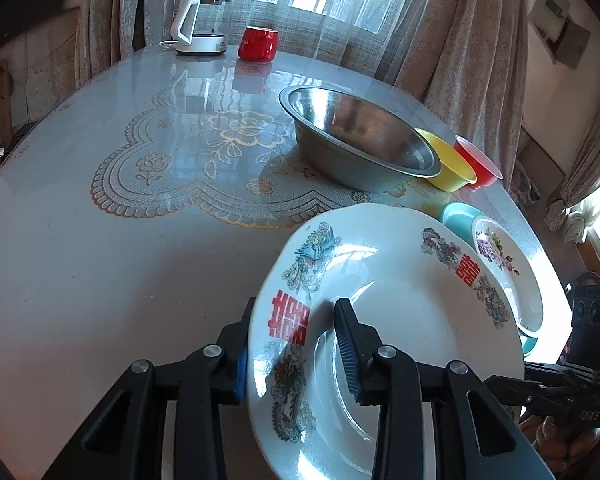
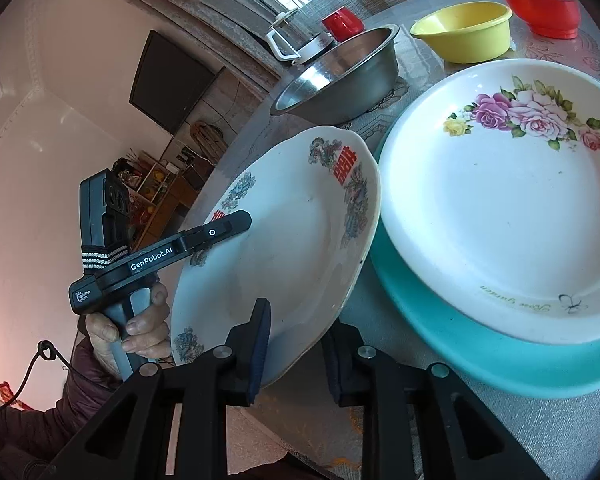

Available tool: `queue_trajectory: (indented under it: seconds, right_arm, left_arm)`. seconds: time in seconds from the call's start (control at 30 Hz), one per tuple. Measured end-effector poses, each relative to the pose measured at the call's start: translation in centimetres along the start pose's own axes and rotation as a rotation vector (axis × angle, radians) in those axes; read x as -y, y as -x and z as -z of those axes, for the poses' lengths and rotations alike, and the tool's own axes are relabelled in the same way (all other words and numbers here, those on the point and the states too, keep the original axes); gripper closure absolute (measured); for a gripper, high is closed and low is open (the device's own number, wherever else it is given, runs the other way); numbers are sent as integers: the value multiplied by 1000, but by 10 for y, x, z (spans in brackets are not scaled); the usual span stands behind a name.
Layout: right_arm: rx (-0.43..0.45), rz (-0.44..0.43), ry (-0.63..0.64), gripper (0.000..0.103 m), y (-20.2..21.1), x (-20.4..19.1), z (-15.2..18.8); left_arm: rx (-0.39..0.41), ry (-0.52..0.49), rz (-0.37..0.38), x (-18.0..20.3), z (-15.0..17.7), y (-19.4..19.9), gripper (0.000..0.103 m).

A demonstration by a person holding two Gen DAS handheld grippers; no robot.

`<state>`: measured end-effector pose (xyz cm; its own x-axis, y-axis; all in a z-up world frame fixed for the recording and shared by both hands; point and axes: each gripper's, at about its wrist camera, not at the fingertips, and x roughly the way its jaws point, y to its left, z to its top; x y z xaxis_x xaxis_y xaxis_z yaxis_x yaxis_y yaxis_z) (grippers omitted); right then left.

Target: Organize plates and bowls

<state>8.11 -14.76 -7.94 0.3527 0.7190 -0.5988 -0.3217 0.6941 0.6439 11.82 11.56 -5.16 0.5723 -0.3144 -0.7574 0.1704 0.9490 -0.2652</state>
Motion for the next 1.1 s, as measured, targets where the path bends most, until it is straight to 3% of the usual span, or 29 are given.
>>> queue_trajectory:
  seconds: [0.33, 0.53, 0.93, 1.1]
  right_arm:
    - [18, 154, 139, 81, -1, -21, 0]
    - [7, 144, 122, 78, 2, -16, -1]
    - [41, 190, 176, 78, 15, -19, -1]
    - [60, 198, 214, 78, 22, -27, -2]
  left_arm:
    - [30, -47, -22, 5, 26, 18, 69]
    - [21, -63, -28, 15, 39, 24, 69]
    - [85, -150, -20, 37, 49, 40, 69]
    - [105, -134, 4, 38, 49, 47, 69]
